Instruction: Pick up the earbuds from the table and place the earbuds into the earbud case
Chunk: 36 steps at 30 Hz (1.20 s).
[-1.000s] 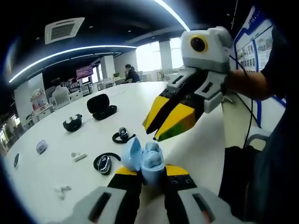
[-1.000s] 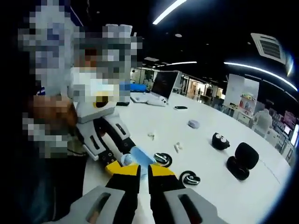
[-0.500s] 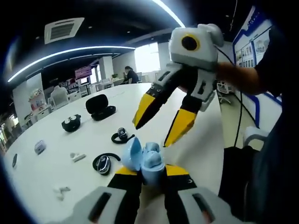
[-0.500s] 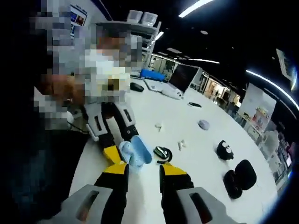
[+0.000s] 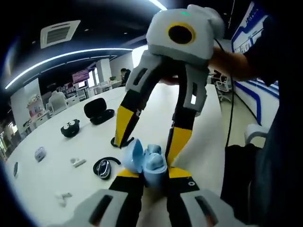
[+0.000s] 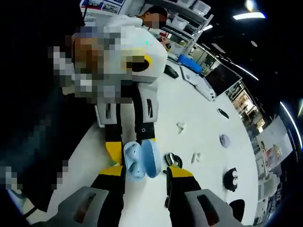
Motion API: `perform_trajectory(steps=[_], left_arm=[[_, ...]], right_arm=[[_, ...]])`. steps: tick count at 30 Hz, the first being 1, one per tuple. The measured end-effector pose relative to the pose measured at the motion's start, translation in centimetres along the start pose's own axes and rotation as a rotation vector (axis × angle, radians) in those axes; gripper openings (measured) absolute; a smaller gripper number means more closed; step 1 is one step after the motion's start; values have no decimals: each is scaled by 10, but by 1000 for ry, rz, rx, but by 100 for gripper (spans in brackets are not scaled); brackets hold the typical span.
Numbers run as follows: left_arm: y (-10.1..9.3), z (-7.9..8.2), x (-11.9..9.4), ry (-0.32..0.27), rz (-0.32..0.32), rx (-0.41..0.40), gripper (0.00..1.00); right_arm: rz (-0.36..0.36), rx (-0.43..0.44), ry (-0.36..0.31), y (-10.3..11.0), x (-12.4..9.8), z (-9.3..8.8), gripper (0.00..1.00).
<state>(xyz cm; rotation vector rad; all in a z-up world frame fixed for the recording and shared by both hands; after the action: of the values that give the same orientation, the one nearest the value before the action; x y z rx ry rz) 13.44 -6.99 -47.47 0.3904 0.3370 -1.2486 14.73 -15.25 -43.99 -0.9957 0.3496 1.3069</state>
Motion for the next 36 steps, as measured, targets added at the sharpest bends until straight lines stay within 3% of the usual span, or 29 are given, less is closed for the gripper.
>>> perform_trajectory(steps=[6, 11, 26, 28, 32, 36], left_arm=[[1, 0, -1, 3, -4, 13, 19], [1, 0, 0, 0, -3, 10, 19], [4, -4, 1, -34, -10, -77, 20], [4, -4, 1, -37, -9, -91, 19], [3, -3, -2, -41, -14, -91, 19], [4, -3, -3, -42, -18, -90, 19]], right_arm=[[58, -5, 3, 0, 2, 0, 29], [52, -27, 8, 2, 1, 0, 29], [-225, -242, 19, 26, -12, 4, 24], [-231, -225, 10, 28, -15, 4, 17], [-266, -187, 5, 29, -16, -1, 17], [-250, -62, -62, 27, -17, -3, 17]])
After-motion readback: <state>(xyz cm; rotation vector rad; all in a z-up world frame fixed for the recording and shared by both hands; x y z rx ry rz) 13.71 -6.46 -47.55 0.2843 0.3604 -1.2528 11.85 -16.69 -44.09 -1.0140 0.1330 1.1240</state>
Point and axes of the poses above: the point that each gripper's makers call its tool centre point, and the gripper's own axes: x roughly forward along the fingers, y roughly to its left, z roughly out of its top, the point moved 7 cm from there along -x, roughly backward along the fingers, and after that the axes turned 5 degrees about -z, right-handed, at the moved point
